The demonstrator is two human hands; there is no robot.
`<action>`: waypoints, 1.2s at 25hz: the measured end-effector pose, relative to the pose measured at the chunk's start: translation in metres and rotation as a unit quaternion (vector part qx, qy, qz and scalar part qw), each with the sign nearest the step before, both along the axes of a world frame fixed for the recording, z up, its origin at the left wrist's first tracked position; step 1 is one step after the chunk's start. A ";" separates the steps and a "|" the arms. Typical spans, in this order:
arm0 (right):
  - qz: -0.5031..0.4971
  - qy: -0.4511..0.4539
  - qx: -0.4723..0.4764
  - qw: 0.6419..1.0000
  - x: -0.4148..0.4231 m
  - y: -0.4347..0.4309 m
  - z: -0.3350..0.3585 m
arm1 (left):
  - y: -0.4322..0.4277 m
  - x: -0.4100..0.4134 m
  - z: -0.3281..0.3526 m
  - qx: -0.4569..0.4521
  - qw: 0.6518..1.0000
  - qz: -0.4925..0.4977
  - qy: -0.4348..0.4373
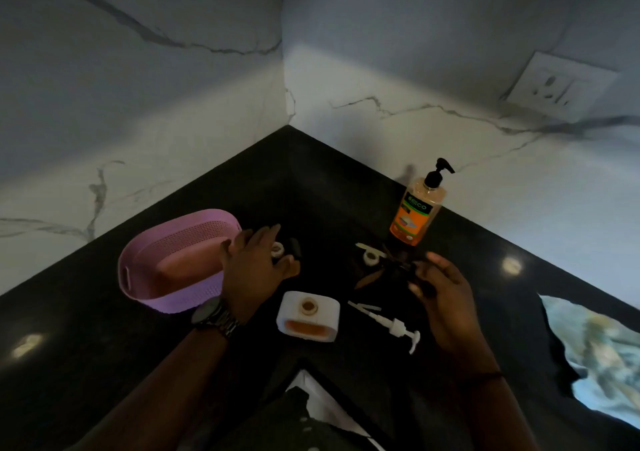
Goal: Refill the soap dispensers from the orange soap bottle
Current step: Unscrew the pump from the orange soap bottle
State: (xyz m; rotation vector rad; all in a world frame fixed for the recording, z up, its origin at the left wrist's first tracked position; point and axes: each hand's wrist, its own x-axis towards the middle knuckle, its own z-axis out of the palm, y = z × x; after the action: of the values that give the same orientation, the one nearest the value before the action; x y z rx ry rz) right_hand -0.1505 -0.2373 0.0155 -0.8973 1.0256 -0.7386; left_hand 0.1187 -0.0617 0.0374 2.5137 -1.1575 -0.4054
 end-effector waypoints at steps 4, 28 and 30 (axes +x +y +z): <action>-0.028 0.157 -0.093 0.983 -0.060 -0.011 -0.047 | -0.045 -0.036 0.011 -0.088 0.993 -0.061 -0.046; 0.122 0.253 -0.326 0.903 0.055 -0.165 0.006 | -0.300 -0.079 0.023 -0.161 0.959 -0.199 0.121; 0.107 0.277 -0.332 0.895 0.053 -0.164 -0.001 | -0.299 -0.074 0.019 -0.159 0.960 -0.205 0.106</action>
State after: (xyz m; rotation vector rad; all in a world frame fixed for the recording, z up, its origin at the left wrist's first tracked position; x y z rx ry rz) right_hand -0.0977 -0.4012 0.0145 -1.8661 1.1535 -0.6619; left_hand 0.0447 -0.3605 0.0562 1.9039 -1.5172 -0.5282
